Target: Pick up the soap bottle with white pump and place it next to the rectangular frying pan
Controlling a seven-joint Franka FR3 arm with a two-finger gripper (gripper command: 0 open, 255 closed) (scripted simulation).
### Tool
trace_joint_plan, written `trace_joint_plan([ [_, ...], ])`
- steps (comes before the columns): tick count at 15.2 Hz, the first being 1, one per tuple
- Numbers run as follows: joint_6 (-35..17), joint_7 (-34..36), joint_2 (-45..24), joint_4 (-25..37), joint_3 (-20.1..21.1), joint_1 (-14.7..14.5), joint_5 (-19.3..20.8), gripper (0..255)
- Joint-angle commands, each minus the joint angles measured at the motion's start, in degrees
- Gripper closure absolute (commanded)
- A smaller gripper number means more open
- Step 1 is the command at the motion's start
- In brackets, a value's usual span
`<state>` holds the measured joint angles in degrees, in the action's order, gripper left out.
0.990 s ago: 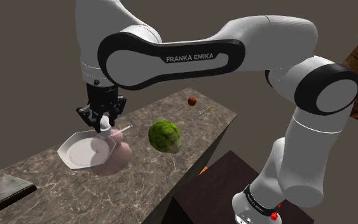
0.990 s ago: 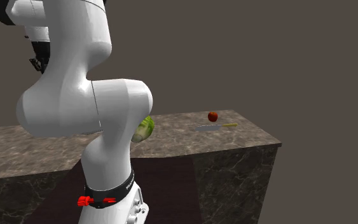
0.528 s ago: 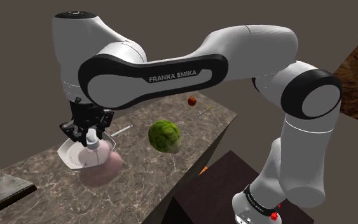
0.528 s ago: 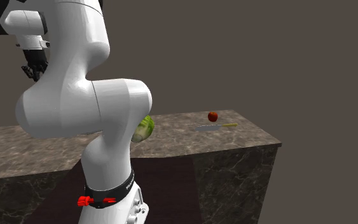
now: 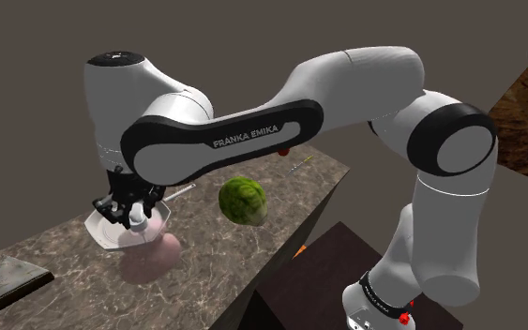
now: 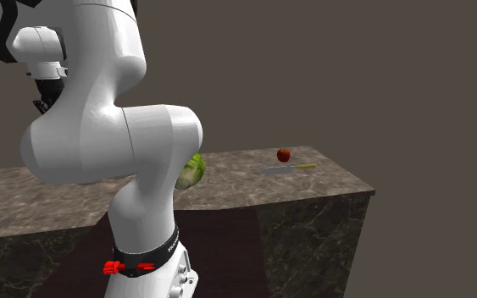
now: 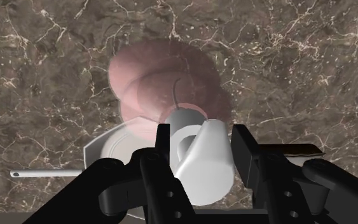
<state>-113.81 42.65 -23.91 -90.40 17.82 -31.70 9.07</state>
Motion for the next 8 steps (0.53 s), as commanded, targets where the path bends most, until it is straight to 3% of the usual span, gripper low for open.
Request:
trace_joint_plan([
  [1, -1.4, 0.1, -0.3, -1.0, -0.1, 0.0, 0.2, 255],
  [8, -5.4, 0.7, -1.9, -3.5, -0.4, -0.1, 0.9, 255],
])
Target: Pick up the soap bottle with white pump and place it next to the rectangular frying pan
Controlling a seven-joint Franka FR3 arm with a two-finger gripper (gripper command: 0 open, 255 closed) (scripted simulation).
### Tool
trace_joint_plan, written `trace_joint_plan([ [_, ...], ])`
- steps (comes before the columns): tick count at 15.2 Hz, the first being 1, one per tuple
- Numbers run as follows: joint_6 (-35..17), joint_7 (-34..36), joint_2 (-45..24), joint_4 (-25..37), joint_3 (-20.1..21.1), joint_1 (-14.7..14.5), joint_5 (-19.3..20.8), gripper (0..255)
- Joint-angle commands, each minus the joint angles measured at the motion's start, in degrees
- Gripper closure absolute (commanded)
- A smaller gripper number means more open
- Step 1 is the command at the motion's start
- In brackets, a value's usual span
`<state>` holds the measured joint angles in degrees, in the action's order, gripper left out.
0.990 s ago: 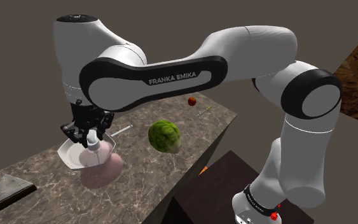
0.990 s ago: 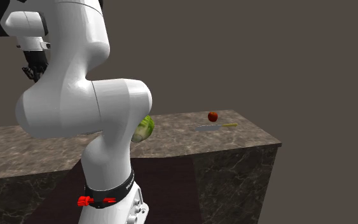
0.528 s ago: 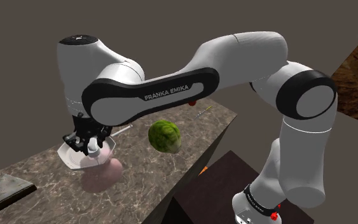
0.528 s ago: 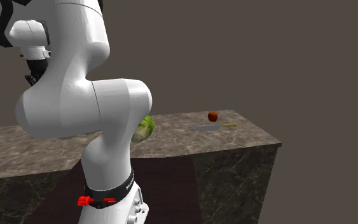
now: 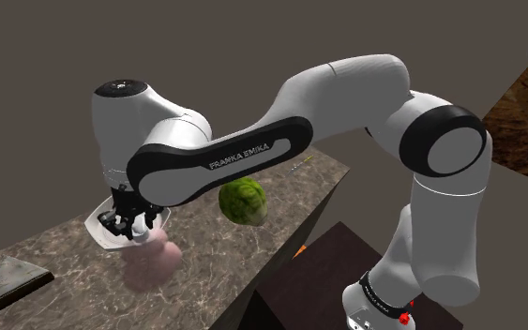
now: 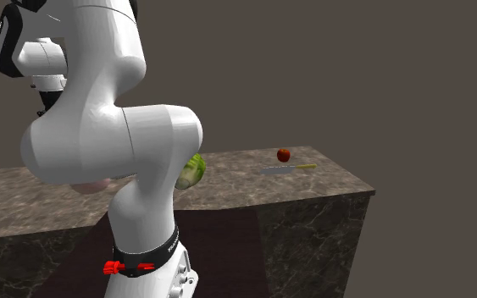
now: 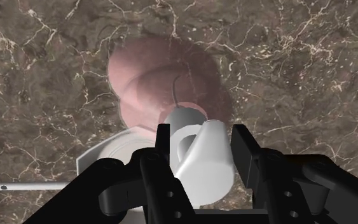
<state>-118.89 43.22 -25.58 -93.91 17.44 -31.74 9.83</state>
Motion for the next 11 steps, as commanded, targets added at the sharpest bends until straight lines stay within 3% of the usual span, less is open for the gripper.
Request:
trace_joint_plan([
  [1, -0.3, 0.1, -0.2, 0.0, 0.0, -0.1, 0.1, 255],
  [7, -0.3, 0.1, -0.2, 0.0, 0.0, -0.1, 0.1, 255],
  [8, -0.3, 0.1, -0.2, 0.0, 0.0, -0.1, 0.1, 0],
  [11, -0.3, 0.1, -0.2, 0.0, 0.0, -0.1, 0.1, 0],
])
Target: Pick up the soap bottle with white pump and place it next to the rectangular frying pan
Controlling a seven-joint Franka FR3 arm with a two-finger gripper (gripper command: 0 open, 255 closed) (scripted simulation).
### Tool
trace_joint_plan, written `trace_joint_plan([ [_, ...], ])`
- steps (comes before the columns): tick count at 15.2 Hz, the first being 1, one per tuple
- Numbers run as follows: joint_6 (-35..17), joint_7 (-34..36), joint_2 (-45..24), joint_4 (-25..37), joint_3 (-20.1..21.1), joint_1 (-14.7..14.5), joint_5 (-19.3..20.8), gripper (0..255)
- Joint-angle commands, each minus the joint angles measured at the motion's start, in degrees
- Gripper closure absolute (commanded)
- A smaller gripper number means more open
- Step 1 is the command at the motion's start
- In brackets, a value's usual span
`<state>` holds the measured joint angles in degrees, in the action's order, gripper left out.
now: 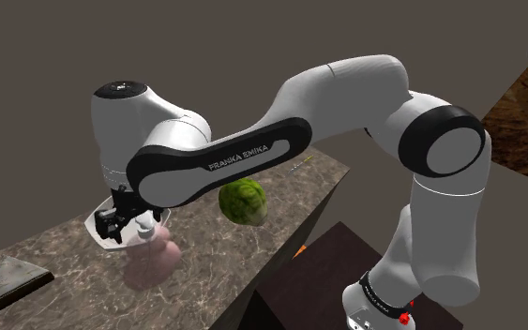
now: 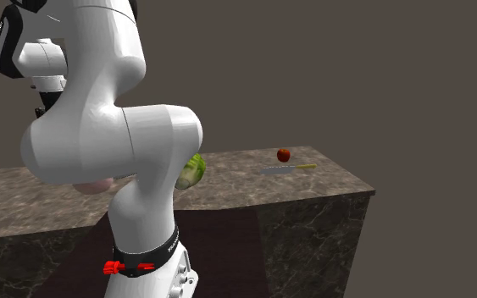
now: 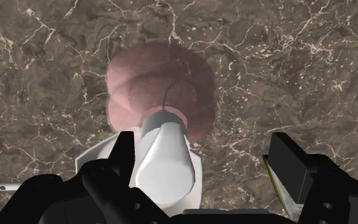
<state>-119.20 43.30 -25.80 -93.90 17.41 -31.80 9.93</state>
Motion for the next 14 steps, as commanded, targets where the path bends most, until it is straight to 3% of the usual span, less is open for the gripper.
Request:
trace_joint_plan([
  [1, 0.0, 0.0, 0.0, 0.0, 0.0, 0.0, 0.0, 0],
  [6, 6.1, -0.7, 2.5, 3.8, 0.5, 0.1, -1.0, 0],
  [14, 6.1, -0.7, 2.5, 3.8, 0.5, 0.1, -1.0, 0],
])
